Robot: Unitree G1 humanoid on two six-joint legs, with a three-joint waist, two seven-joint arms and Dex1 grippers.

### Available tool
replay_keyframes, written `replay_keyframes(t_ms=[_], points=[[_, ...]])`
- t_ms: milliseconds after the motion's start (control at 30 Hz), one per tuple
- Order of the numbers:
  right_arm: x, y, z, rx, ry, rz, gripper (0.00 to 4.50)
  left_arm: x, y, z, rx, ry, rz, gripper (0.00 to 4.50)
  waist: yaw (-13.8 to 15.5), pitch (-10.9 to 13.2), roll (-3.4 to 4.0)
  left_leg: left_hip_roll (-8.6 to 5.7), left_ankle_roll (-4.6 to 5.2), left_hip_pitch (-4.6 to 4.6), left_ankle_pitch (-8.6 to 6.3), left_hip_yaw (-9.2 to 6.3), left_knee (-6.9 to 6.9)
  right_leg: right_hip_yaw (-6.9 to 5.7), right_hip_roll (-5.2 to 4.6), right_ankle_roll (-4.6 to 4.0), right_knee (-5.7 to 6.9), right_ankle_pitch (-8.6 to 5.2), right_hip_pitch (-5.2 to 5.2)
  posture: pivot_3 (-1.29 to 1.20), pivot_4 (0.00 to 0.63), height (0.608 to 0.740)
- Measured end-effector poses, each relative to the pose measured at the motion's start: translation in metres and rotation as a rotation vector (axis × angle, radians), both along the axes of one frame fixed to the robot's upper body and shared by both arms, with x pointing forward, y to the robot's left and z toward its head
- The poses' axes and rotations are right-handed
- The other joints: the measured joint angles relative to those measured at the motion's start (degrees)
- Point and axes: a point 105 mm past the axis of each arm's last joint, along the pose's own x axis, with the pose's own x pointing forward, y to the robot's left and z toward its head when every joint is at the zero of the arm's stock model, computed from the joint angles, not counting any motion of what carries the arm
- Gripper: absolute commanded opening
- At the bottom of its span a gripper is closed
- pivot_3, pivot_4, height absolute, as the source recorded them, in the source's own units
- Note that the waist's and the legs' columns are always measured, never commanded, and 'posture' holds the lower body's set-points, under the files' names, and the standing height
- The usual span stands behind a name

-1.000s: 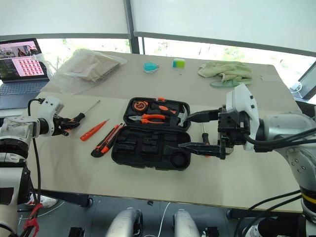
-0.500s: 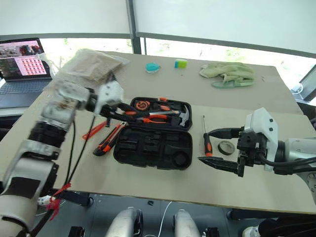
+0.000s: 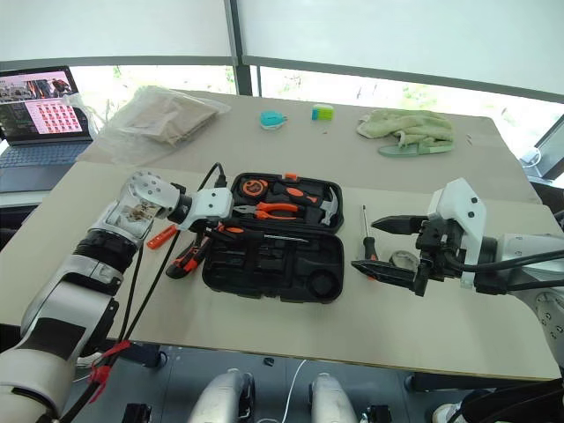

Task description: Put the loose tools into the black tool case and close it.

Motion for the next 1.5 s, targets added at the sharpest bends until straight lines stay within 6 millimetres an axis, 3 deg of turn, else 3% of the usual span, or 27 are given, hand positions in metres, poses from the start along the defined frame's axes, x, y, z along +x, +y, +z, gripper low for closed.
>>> replay_keyframes(t_ms=[133,200,267,400,533,633,700,867,900,1100,1500], points=[[0.002,0.001,0.003,0.001,-0.012,-0.001,4.50,0.002,-0.010,-0.002,-0.012,0.018,-0.007,0.88,0.2,0.0,0.00,-0.01,0.00,0.00,0.00,0.00,0.05,-0.01,0.00,0.00,0.02,0.00,0.02,0.00,0.150,0.740],[0.004,0.002,0.005,0.003,-0.019,-0.005,4.50,0.003,-0.012,-0.004,-0.018,0.030,-0.004,1.89,0.3,0.0,0.00,0.00,0.00,0.00,0.00,-0.02,0.05,-0.02,0.01,0.01,0.03,0.00,0.03,0.00,0.150,0.740],[0.004,0.003,0.006,0.013,-0.022,-0.002,4.50,0.004,-0.014,-0.004,-0.017,0.034,-0.005,2.25,0.5,0.0,0.00,-0.01,0.00,0.00,0.00,-0.02,0.06,-0.02,0.00,0.01,0.04,0.00,0.03,0.00,0.150,0.740],[0.001,0.008,0.006,0.018,-0.009,0.015,4.50,0.005,-0.014,-0.002,-0.012,0.027,-0.006,3.60,0.7,0.0,0.00,-0.01,0.00,0.00,0.00,-0.03,0.07,-0.02,0.00,0.01,0.04,0.01,0.03,0.00,0.150,0.740],[-0.007,0.010,-0.004,0.020,0.035,0.028,4.50,0.005,-0.010,0.019,-0.051,0.010,-0.004,3.60,0.6,0.0,0.00,0.00,0.00,-0.04,0.00,-0.06,0.07,-0.04,0.01,0.01,0.05,0.01,0.00,0.00,0.150,0.740],[-0.008,0.008,-0.007,0.021,0.047,0.020,4.50,0.003,-0.016,0.034,-0.095,0.011,-0.021,2.90,0.7,0.0,0.00,-0.01,0.00,-0.04,0.00,-0.06,0.08,-0.04,0.01,0.01,0.05,0.01,0.02,0.00,0.150,0.740],[-0.009,0.007,-0.009,0.020,0.055,0.018,4.50,0.003,-0.026,0.038,-0.104,-0.002,-0.047,2.10,0.7,0.0,0.00,-0.01,0.00,-0.04,0.00,-0.07,0.08,-0.06,0.00,0.02,0.04,0.01,0.03,0.00,0.150,0.740],[-0.008,0.005,-0.011,0.003,0.050,0.004,4.50,0.002,-0.045,0.029,-0.115,0.010,-0.070,0.27,0.5,0.0,0.00,-0.01,0.00,-0.03,0.00,-0.08,0.07,-0.05,0.03,0.01,0.05,0.01,0.01,0.00,0.150,0.740],[-0.007,0.004,-0.011,-0.001,0.048,-0.002,4.50,0.003,-0.046,0.025,-0.106,0.016,-0.063,0.07,0.4,0.0,0.00,-0.01,0.00,-0.02,0.00,-0.09,0.07,-0.05,0.03,0.01,0.05,0.01,0.00,0.00,0.150,0.740],[-0.006,0.004,-0.011,-0.003,0.042,-0.008,4.50,0.006,-0.044,0.009,-0.075,0.037,-0.033,0.07,0.2,0.0,0.00,-0.01,0.01,-0.04,0.00,-0.14,0.07,-0.05,0.04,0.01,0.05,0.01,0.00,0.00,0.150,0.740],[-0.004,0.004,-0.011,0.016,0.039,-0.019,4.50,0.016,-0.046,0.004,0.001,-0.081,-0.044,0.07,0.3,0.0,0.00,-0.03,0.00,0.08,0.00,-0.14,0.07,-0.04,0.03,0.01,0.05,0.01,0.11,0.00,0.150,0.740]])
